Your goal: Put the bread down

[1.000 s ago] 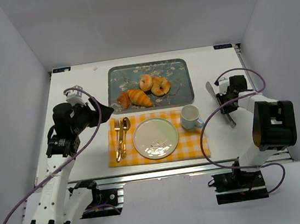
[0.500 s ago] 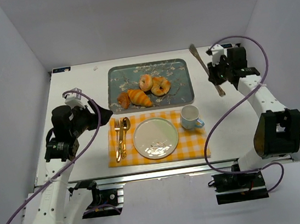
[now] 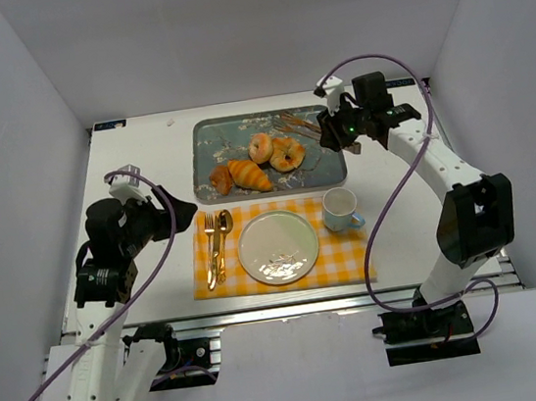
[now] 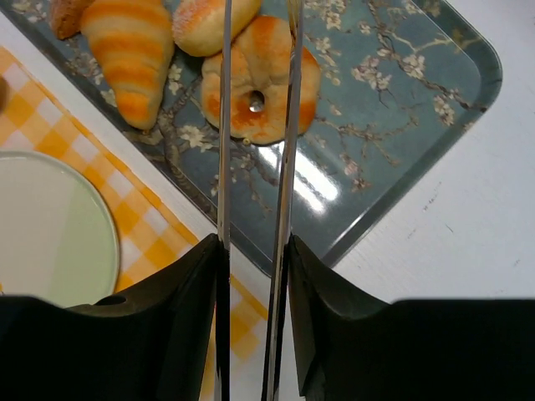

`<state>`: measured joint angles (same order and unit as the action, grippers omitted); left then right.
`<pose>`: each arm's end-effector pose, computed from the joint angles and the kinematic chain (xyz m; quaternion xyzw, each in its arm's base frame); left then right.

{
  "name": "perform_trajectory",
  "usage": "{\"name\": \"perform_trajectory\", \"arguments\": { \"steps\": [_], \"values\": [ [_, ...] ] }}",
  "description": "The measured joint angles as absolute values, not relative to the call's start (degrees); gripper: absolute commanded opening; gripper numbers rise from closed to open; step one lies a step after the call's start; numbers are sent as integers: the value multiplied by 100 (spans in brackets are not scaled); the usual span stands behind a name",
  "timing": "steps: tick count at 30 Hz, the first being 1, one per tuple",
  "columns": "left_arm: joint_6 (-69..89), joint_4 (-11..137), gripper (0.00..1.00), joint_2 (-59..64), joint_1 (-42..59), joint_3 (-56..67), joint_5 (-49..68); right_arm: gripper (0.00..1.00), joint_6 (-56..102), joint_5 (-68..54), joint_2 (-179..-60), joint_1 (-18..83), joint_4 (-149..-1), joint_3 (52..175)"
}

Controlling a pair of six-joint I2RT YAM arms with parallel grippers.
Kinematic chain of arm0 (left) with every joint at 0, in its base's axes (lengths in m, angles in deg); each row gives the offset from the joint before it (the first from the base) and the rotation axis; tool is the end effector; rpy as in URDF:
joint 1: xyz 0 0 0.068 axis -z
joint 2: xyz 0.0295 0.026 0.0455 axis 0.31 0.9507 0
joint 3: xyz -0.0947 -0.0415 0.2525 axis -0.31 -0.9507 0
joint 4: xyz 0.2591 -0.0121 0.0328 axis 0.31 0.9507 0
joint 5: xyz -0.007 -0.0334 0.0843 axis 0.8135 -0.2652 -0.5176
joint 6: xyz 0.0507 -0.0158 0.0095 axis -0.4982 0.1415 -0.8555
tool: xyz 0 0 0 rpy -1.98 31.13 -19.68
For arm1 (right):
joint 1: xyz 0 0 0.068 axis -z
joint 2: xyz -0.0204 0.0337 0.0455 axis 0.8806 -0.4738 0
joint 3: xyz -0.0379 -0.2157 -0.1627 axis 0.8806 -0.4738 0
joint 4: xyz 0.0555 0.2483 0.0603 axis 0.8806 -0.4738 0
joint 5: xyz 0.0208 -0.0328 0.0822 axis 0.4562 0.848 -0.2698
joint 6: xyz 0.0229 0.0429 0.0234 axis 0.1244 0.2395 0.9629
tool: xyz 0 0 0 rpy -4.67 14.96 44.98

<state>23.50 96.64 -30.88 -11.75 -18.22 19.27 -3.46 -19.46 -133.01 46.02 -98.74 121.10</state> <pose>0.1564 -0.0285 0.3315 -0.0512 0.8363 -0.2705 0.4742 0.3642 0.1149 0.3213 -0.3402 0.8143 0.1372 0.4499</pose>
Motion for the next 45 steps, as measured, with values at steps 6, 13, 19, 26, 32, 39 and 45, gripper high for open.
{"name": "perform_trajectory", "arguments": {
  "steps": [6, 13, 19, 26, 32, 39, 45],
  "values": [
    [2350, 9839, 79, -3228, -1175, -1822, 1826, 42, -318, -2042, -13441, 4269, -9988, 12359],
    [2350, 9872, 79, -3228, -1175, -1822, 1804, 47, -357, -2136, -13432, 3596, -10019, 12249],
    [2350, 9905, 79, -3228, -1175, -1822, 1802, 49, -449, -2047, -13432, 3050, -10172, 12033],
    [2350, 9946, 79, -3228, -1175, -1822, 1789, 52, -657, -1629, -13476, 2903, -10161, 12033],
    [2350, 9950, 79, -3246, -1175, -1822, 1761, 55, -816, -1253, -13638, 2750, -10143, 12033],
    [2350, 9968, 79, -3252, -1175, -1822, 1719, 58, -943, -1008, -13835, 2632, -10141, 12033],
    [2350, 9968, 79, -3252, -1175, -1822, 1702, 59, -1052, -753, -13841, 2558, -10108, 12022]
  ]
}}
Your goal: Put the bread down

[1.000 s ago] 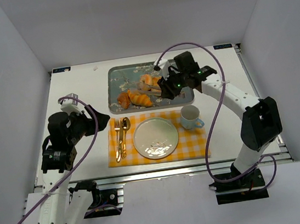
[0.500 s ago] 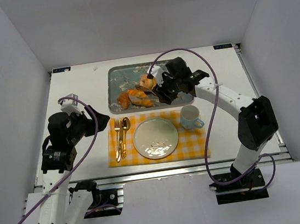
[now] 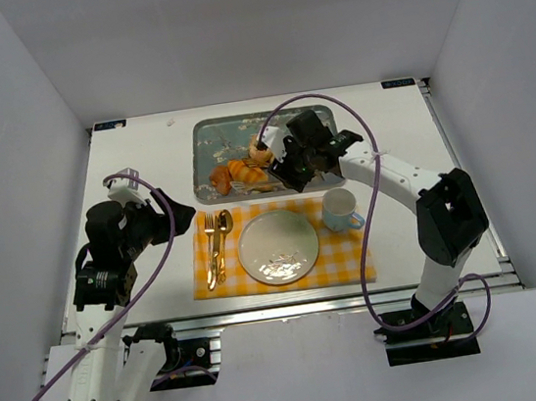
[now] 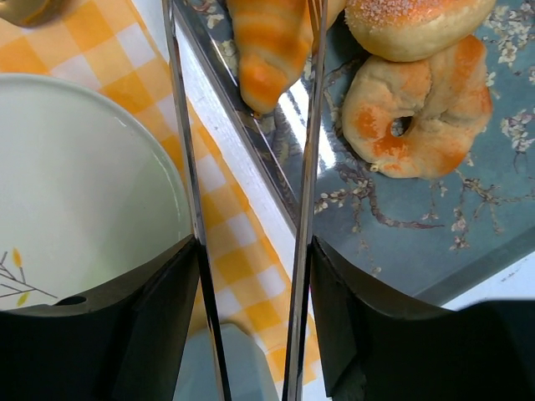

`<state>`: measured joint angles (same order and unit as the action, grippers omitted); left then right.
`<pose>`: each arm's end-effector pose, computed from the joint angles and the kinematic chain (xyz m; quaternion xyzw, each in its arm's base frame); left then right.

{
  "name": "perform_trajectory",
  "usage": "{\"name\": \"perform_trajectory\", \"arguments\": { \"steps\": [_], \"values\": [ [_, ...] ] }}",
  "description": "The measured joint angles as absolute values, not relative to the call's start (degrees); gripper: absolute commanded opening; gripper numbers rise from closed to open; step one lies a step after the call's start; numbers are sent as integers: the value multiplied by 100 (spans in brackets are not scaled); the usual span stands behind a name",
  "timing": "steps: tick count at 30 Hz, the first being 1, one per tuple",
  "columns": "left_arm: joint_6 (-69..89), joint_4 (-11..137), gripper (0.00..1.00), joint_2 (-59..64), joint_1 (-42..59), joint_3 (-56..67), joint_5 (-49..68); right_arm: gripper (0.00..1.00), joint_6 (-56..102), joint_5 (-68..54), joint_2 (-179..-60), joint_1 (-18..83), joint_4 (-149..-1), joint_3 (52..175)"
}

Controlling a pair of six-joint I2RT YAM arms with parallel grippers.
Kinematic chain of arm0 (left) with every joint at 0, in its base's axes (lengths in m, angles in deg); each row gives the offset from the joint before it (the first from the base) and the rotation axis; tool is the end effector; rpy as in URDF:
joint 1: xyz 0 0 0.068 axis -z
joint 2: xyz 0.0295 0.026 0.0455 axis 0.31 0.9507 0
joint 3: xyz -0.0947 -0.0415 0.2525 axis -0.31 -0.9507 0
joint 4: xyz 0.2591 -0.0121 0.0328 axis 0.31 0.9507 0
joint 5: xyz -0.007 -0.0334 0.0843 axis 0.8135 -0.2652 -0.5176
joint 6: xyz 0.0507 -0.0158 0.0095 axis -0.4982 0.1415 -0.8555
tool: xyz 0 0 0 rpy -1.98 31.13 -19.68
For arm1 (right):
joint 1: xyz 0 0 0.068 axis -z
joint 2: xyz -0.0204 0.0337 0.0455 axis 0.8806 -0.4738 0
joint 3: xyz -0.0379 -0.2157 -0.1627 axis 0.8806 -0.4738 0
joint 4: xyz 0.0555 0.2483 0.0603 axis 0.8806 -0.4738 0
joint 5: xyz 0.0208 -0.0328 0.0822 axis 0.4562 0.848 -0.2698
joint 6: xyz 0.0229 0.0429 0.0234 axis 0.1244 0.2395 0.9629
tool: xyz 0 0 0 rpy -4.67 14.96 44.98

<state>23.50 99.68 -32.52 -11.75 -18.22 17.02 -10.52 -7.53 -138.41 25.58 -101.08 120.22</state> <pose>0.1483 -0.0263 0.3300 -0.0643 0.8431 -0.2532 0.4700 0.3173 0.2377 0.2768 -0.5023 0.7730 0.0938 0.3760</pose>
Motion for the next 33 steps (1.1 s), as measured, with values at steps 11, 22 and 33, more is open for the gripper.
{"name": "perform_trajectory", "arguments": {
  "steps": [11, 22, 33],
  "values": [
    [2348, 9966, 79, -3250, -1175, -1822, 1702, 56, -1432, -182, -13837, 2337, -9791, 11712],
    [2348, 9964, 79, -3250, -1175, -1824, 1702, 33, -1826, 576, -13817, 2049, -9577, 11487],
    [2348, 9966, 79, -3250, -1175, -1824, 1699, 10, -1874, 712, -13813, 2003, -9564, 11484]
  ]
}}
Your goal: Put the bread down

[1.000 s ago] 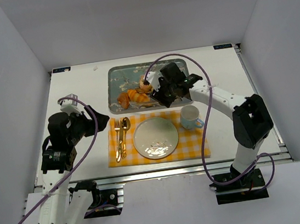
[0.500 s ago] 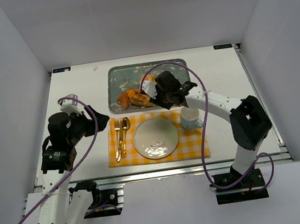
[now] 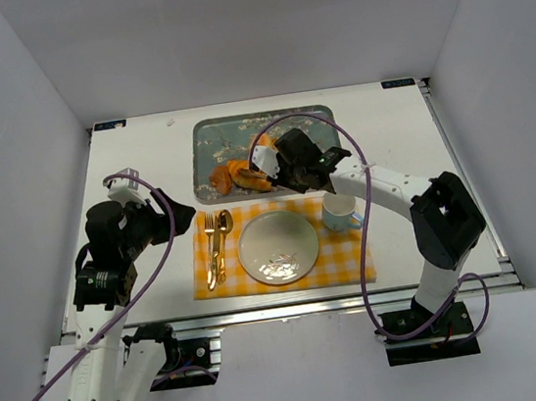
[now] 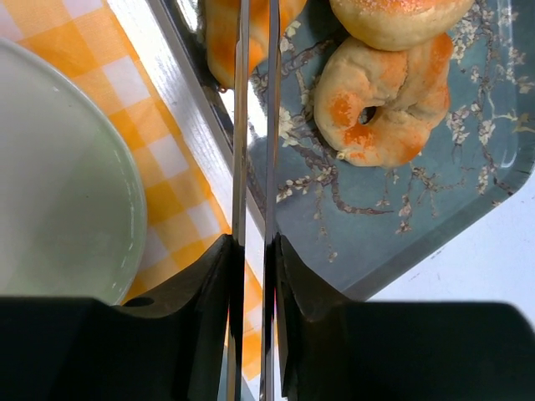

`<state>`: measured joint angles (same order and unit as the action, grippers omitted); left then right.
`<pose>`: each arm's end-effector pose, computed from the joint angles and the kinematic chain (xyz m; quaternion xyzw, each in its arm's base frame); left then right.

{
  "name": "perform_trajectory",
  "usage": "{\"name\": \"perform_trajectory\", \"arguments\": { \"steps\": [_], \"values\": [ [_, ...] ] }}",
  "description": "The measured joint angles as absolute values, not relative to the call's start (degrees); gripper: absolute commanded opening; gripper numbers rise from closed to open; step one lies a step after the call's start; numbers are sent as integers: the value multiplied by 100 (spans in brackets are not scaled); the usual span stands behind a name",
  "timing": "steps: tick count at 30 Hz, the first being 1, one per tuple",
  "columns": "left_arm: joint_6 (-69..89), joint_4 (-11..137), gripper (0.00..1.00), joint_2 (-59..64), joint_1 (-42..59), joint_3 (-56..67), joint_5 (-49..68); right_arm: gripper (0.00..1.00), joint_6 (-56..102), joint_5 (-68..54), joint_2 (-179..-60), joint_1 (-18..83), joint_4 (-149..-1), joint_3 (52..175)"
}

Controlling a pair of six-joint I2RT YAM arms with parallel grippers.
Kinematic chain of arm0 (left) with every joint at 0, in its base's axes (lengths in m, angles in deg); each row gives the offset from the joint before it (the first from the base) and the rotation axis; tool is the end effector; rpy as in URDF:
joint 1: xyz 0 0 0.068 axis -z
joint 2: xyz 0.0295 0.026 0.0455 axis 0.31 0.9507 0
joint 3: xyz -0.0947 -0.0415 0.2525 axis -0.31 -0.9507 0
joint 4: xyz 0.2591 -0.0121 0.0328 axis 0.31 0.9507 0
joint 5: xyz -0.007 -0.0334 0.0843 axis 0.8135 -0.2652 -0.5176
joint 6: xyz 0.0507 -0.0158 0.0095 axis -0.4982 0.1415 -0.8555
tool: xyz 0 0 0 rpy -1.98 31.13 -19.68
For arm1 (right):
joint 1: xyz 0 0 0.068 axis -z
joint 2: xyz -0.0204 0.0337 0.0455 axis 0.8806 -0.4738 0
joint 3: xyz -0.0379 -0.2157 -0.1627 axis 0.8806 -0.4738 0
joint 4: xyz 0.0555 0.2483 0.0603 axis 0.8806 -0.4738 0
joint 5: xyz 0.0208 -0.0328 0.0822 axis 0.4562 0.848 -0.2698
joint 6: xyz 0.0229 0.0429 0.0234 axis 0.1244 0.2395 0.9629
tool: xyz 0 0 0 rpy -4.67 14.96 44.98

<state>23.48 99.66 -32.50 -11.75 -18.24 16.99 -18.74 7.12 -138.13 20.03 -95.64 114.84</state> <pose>0.1484 -0.0263 0.3299 -0.0643 0.8432 -0.2529 0.4700 0.2963 0.2582 0.2551 -0.5524 0.7371 -0.0326 0.3879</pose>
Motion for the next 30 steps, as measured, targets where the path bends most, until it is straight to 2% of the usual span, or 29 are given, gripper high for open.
{"name": "perform_trajectory", "arguments": {
  "steps": [6, 16, 30],
  "values": [
    [2343, 9968, 79, -3252, -1175, -1824, 1697, 5, -1579, 434, -13629, 2106, -9767, 11567],
    [2330, 9990, 79, -3274, -1175, -1824, 1697, 3, -1317, -320, -12731, 2309, -10027, 11574],
    [2330, 10025, 79, -3289, -1175, -1824, 1678, 0, -1710, -1657, -10936, 2276, -11219, 10103]
  ]
}}
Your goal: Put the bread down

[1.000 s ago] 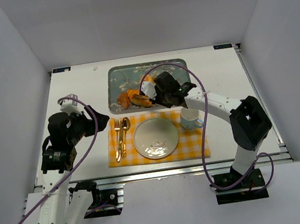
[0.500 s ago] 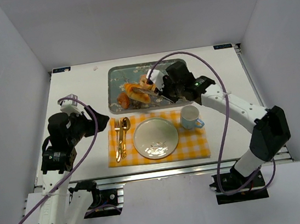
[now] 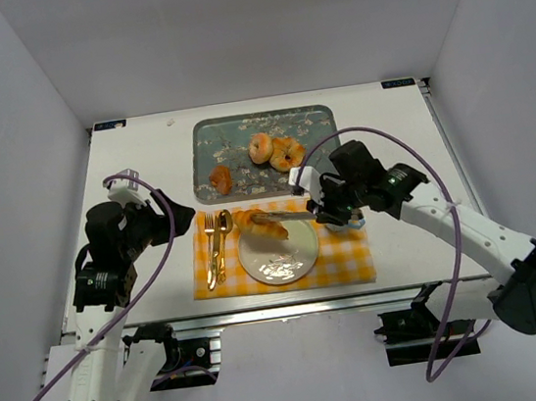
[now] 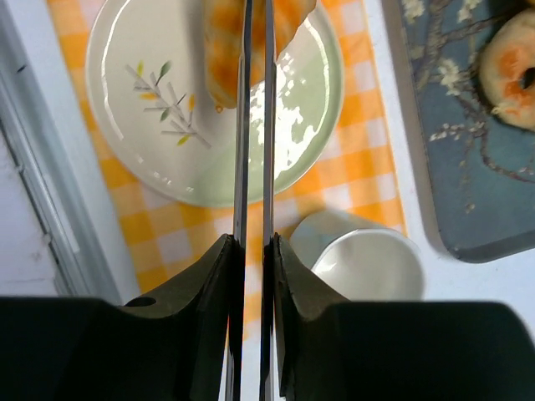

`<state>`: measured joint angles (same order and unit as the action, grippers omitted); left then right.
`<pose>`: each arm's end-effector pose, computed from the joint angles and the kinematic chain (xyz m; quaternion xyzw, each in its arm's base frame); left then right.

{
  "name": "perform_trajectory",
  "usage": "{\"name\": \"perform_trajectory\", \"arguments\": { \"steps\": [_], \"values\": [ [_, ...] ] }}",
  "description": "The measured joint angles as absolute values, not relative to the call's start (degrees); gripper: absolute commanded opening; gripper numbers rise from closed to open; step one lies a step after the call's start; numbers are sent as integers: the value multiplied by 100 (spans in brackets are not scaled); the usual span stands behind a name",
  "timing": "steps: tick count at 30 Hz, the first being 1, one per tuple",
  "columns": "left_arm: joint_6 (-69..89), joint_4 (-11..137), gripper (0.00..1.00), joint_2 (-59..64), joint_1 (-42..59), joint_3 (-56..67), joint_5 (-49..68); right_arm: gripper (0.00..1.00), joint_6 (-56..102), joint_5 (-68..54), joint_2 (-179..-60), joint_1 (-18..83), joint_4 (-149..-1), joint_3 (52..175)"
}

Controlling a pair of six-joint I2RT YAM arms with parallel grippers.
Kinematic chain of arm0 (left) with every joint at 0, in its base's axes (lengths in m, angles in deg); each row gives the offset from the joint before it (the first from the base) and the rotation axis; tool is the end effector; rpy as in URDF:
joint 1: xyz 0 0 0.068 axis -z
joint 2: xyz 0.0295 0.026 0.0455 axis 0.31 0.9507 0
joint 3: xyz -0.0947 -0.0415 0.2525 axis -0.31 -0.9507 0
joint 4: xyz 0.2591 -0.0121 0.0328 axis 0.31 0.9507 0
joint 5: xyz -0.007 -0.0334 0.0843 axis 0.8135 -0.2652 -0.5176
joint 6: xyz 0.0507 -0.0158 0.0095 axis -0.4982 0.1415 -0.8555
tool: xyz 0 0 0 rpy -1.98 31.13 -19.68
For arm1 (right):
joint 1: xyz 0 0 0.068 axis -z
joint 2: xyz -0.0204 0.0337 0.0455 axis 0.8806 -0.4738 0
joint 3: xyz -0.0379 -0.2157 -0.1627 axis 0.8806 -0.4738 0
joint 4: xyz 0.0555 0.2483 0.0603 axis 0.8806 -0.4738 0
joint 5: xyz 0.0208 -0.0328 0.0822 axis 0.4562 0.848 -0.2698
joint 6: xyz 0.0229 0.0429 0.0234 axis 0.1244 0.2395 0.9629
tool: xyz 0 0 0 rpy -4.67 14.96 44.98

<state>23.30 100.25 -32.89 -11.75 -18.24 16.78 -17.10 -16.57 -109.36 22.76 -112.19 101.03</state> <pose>0.1465 -0.0259 0.3298 -0.0643 0.8442 -0.2504 0.4695 0.1968 0.1724 0.3097 -0.5849 0.7094 0.1537 0.3620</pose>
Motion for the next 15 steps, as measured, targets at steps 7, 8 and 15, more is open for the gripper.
{"name": "perform_trajectory", "arguments": {
  "steps": [7, 8, 15],
  "values": [
    [2334, 9964, 79, -3169, -1175, -1824, 1678, 7, -1970, -1686, -10545, 2130, -11424, 9629],
    [2334, 9955, 79, -3158, -1175, -1824, 1680, 12, -1994, -1682, -10545, 2130, -11457, 9583],
    [2334, 9933, 79, -3086, -1175, -1824, 1680, 41, -2110, -1679, -10528, 2123, -11509, 9513]
  ]
}}
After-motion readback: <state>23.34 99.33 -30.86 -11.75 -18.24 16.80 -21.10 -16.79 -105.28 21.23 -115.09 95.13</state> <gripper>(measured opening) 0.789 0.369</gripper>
